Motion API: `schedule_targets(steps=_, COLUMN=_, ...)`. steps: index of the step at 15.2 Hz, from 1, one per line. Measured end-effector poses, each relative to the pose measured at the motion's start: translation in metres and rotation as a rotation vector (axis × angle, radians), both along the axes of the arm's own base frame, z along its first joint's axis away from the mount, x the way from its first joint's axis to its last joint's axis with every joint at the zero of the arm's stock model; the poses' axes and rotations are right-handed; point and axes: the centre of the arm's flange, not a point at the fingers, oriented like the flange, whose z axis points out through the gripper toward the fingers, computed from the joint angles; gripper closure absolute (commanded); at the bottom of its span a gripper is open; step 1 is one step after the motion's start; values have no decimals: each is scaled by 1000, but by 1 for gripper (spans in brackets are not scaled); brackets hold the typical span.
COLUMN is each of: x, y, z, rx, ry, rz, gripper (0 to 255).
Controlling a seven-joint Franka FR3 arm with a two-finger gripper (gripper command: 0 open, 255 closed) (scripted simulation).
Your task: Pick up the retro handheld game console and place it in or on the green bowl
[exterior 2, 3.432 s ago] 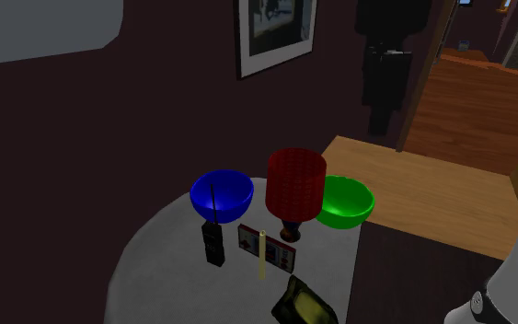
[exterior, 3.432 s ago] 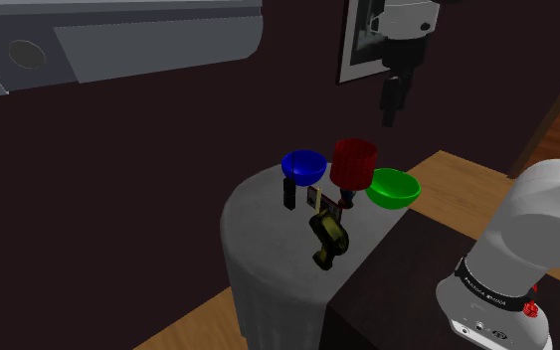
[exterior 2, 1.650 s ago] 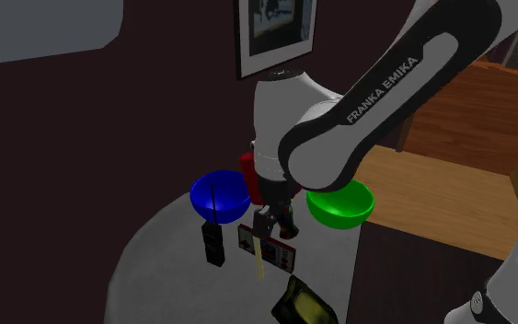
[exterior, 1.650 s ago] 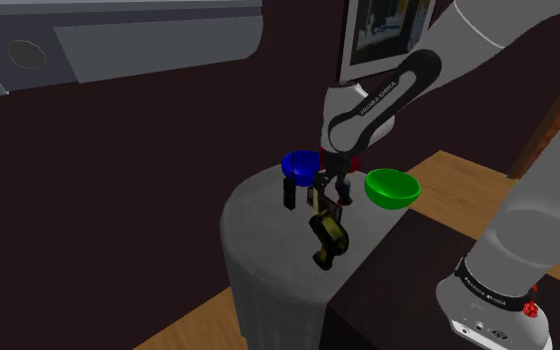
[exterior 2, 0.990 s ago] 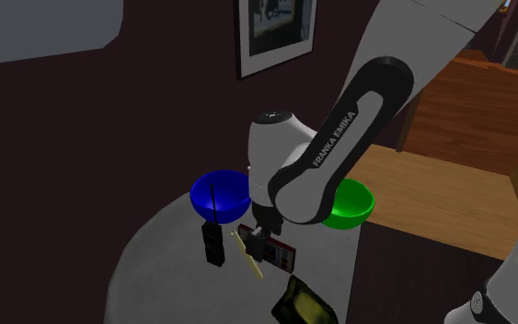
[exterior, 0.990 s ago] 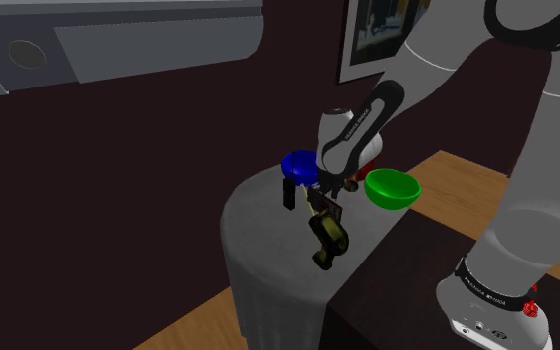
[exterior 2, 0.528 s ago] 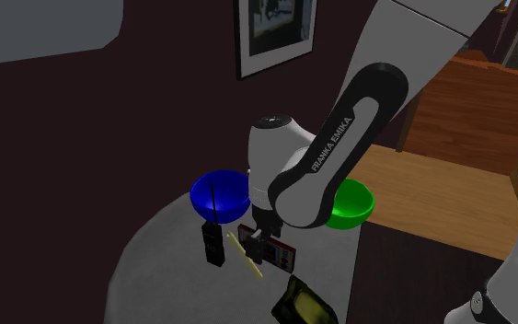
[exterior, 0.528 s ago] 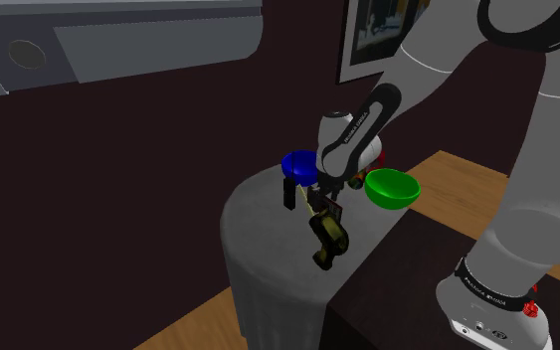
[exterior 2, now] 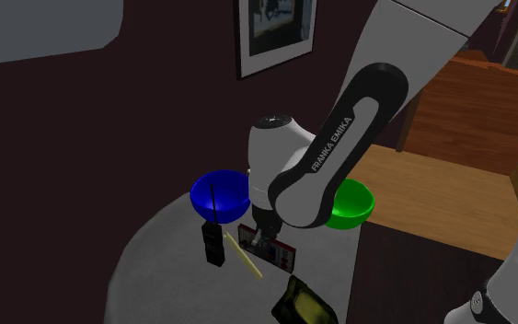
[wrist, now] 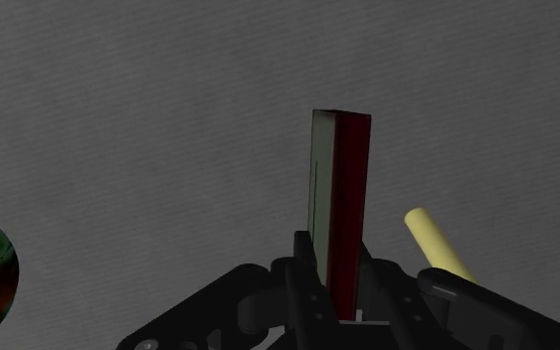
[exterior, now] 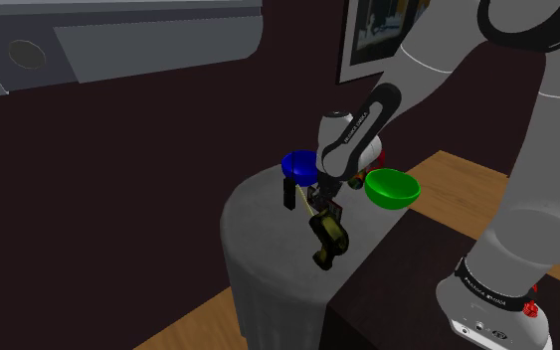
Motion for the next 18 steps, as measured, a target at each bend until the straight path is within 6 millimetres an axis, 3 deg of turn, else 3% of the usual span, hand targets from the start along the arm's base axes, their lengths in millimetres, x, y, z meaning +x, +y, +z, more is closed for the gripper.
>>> schedule_targets(steps=5, x=0, y=0, z=6, rx=0, ry=0, rz=0, gripper=255)
schedule_targets(steps=18, x=0, y=1, z=73, rx=0, ry=0, rz=0, gripper=255)
